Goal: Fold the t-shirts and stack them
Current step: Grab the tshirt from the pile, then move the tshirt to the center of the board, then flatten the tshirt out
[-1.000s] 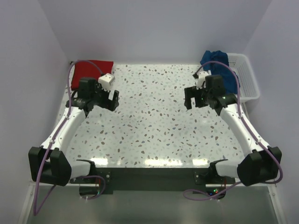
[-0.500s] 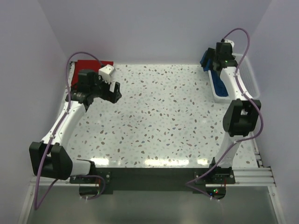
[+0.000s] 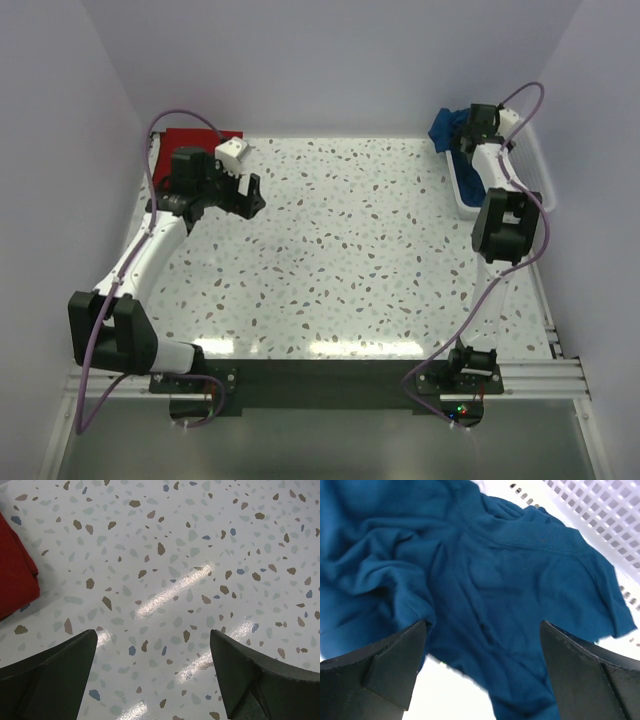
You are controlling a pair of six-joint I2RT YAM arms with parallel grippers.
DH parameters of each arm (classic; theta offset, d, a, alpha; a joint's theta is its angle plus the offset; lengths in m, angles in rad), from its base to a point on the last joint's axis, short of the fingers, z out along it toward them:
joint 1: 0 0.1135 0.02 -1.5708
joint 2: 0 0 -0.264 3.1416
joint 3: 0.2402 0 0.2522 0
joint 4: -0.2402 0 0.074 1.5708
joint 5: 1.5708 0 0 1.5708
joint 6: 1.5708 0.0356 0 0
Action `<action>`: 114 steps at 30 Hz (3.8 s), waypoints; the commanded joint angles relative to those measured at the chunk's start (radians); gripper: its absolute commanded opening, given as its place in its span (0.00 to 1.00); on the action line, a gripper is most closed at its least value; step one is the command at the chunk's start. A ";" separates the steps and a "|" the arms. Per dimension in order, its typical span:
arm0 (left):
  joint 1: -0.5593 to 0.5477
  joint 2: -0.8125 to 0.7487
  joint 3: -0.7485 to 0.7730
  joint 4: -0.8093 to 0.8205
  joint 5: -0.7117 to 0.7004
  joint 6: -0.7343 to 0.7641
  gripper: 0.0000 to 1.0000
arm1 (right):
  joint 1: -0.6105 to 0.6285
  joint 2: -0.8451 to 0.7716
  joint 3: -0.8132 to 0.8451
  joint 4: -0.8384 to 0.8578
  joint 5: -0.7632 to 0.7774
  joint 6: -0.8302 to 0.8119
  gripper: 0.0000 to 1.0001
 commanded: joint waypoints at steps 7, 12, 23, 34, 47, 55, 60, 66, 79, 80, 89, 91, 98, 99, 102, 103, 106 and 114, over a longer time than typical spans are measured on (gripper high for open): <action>-0.001 0.063 0.040 0.040 0.029 -0.014 1.00 | 0.000 0.105 0.068 0.144 -0.004 0.063 0.98; -0.001 0.076 0.052 0.034 0.030 -0.018 1.00 | -0.005 0.157 0.071 0.166 0.027 0.037 0.99; -0.001 0.098 0.069 0.016 0.018 -0.018 1.00 | -0.045 0.157 -0.009 0.117 -0.016 0.060 0.91; -0.001 0.084 0.101 0.001 0.032 -0.035 1.00 | -0.057 -0.019 -0.060 0.120 -0.265 -0.017 0.00; 0.001 -0.040 0.078 -0.030 0.003 -0.069 1.00 | -0.057 -0.489 -0.140 0.250 -0.631 -0.203 0.00; 0.004 -0.095 0.089 -0.064 0.020 -0.089 1.00 | -0.033 -0.605 0.029 0.224 -0.958 -0.141 0.00; 0.033 -0.118 0.089 -0.067 0.053 -0.106 1.00 | 0.027 -0.665 0.089 0.279 -1.081 -0.100 0.00; 0.121 -0.124 0.101 -0.065 0.171 -0.153 1.00 | 0.143 -0.710 0.169 0.284 -1.118 -0.082 0.00; 0.196 -0.178 0.054 -0.170 0.181 0.135 1.00 | 0.053 -0.848 -0.334 -0.110 -0.930 -0.603 0.99; 0.194 -0.175 0.046 -0.177 0.175 0.191 1.00 | 0.055 -0.858 -0.387 -0.148 -0.996 -0.650 0.99; 0.073 -0.023 -0.046 -0.220 0.040 0.364 0.94 | 0.263 -0.811 -0.610 -0.396 -0.879 -0.922 0.93; 0.040 0.042 -0.069 -0.193 0.015 0.350 0.87 | 0.270 -0.784 -0.642 -0.370 -0.817 -0.933 0.91; 0.007 0.282 0.009 -0.147 -0.054 0.290 0.64 | 0.271 -0.578 -0.612 -0.345 -0.674 -1.002 0.83; 0.007 0.300 0.026 -0.139 -0.057 0.285 0.61 | 0.271 -0.560 -0.610 -0.339 -0.662 -1.008 0.82; 0.006 0.353 0.055 -0.118 -0.065 0.278 0.60 | 0.268 -0.500 -0.601 -0.314 -0.624 -1.033 0.79; 0.006 0.375 0.066 -0.116 -0.062 0.276 0.60 | 0.270 -0.472 -0.597 -0.308 -0.613 -1.037 0.77; 0.000 0.423 0.120 -0.130 -0.048 0.276 0.60 | 0.267 -0.432 -0.590 -0.303 -0.599 -1.049 0.74; -0.036 0.538 0.225 -0.136 -0.031 0.255 0.61 | 0.230 -0.388 -0.618 -0.314 -0.622 -1.060 0.67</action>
